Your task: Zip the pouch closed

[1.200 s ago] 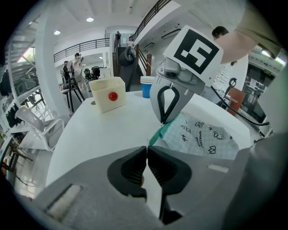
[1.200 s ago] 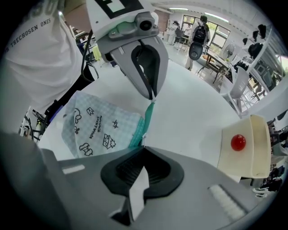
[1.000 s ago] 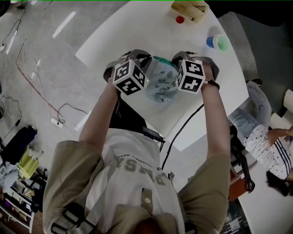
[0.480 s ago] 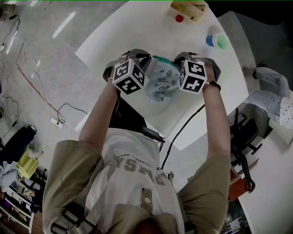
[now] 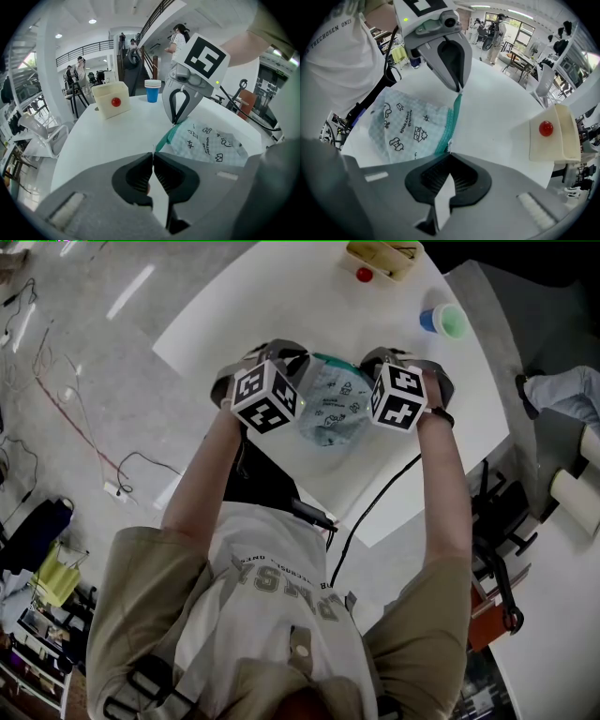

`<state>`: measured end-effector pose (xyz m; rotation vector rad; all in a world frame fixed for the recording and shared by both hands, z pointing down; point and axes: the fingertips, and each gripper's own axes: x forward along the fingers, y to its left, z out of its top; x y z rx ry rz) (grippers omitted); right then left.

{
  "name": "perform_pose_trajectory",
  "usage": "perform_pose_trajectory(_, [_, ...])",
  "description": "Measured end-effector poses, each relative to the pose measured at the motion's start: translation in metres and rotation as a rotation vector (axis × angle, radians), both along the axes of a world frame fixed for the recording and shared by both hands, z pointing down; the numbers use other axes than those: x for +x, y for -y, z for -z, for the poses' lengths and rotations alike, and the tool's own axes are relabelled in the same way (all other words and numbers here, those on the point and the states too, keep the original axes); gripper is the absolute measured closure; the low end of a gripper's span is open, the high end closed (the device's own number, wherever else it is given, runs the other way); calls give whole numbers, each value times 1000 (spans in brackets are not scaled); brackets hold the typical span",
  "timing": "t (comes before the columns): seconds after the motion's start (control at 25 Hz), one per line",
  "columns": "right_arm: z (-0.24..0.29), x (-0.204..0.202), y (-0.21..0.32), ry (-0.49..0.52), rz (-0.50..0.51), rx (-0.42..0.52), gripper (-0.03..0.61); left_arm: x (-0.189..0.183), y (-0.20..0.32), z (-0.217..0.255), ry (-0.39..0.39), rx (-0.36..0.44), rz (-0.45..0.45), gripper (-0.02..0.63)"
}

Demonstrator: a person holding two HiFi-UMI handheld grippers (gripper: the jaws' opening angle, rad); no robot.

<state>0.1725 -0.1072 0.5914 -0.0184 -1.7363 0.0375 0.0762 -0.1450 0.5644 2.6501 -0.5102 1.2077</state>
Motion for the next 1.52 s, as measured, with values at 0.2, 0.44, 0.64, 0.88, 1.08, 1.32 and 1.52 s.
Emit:
perform_pose_trajectory(0.2, [-1, 9, -3, -7, -18, -3, 578, -2, 0, -1, 3, 0, 5, 591])
perform_pose_trajectory(0.44, [0, 17, -7, -13, -33, -3, 578, -2, -1, 0, 6, 3, 7, 591])
perform_pose_trajectory(0.64, [0, 19, -8, -9, -49, -5, 578, -3, -2, -2, 9, 2, 9, 591])
perform_pose_trajectory(0.88, [-2, 22, -9, -11, -58, -3, 578, -1, -3, -2, 12, 5, 2, 591])
perform_pose_trajectory(1.08, [-1, 27, -11, -12, -66, -8, 578, -3, -3, -2, 15, 4, 12, 591])
perform_pose_trajectory(1.32, [-2, 33, -15, -33, -51, -7, 578, -3, -4, -3, 21, 6, 13, 591])
perform_pose_trajectory(1.52, [-4, 49, -18, -38, -86, -18, 578, -14, 1, -7, 35, 2, 35, 591])
